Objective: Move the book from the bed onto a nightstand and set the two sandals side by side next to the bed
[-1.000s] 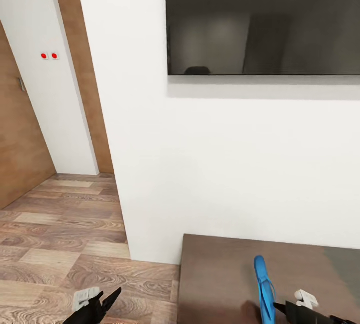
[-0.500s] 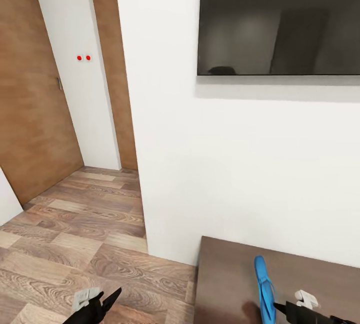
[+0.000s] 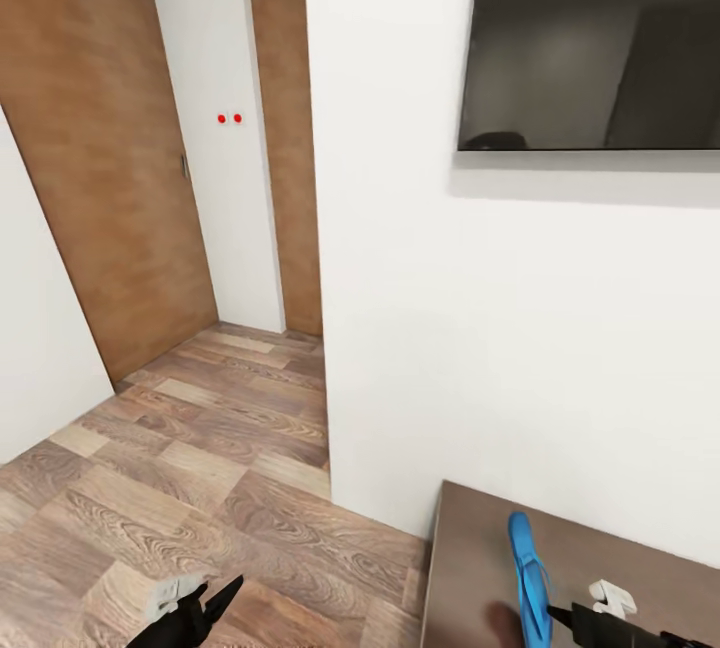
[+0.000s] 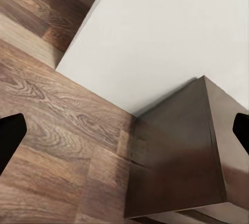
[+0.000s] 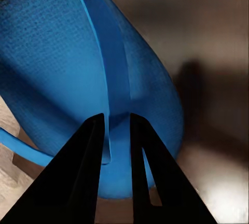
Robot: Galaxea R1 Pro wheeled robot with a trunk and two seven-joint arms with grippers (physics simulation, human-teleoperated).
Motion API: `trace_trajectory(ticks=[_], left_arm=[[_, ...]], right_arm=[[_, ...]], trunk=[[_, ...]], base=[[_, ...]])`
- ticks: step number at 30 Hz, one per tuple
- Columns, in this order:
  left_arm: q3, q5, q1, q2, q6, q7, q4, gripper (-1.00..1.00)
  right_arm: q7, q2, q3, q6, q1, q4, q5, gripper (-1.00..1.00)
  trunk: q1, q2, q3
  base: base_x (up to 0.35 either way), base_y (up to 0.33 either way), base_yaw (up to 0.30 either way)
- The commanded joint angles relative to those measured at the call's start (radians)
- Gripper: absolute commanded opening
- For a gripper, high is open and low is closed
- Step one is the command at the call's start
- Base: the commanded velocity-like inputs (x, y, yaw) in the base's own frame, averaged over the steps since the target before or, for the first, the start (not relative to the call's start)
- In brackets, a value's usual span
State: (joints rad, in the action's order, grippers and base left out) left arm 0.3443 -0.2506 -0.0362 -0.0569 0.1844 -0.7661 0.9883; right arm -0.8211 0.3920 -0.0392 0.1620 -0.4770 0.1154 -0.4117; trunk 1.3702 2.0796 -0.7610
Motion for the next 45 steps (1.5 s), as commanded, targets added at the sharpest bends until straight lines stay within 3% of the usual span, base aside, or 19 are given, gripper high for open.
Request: trace_trajectory(ticks=[1, 25, 35, 45], left_arm=[[0.001, -0.009, -0.001, 0.000, 0.010, -0.004, 0.000, 1.00], [0.001, -0.009, -0.001, 0.000, 0.010, -0.003, 0.000, 1.00], [0.001, -0.009, -0.001, 0.000, 0.010, -0.004, 0.000, 1.00], [0.001, -0.009, -0.001, 0.000, 0.010, -0.004, 0.000, 1.00]], right_arm=[[-0.001, 0.001, -0.002, 0.010, 0.000, 0.001, -0.012, -1.00], [-0.002, 0.001, -0.003, 0.010, 0.000, 0.001, -0.012, -1.00], [-0.002, 0.001, -0.003, 0.010, 0.000, 0.001, -0.012, -1.00], [-0.001, 0.001, -0.003, 0.010, 0.000, 0.001, -0.012, -1.00]], trunk=[[0.000, 0.000, -0.001], [0.000, 0.000, -0.001], [0.000, 0.000, -0.001], [0.000, 0.000, -0.001]], base=[[0.000, 0.000, 0.293], [0.036, 0.000, 0.292], [0.167, 0.000, 0.042], [0.003, 0.000, 0.266]])
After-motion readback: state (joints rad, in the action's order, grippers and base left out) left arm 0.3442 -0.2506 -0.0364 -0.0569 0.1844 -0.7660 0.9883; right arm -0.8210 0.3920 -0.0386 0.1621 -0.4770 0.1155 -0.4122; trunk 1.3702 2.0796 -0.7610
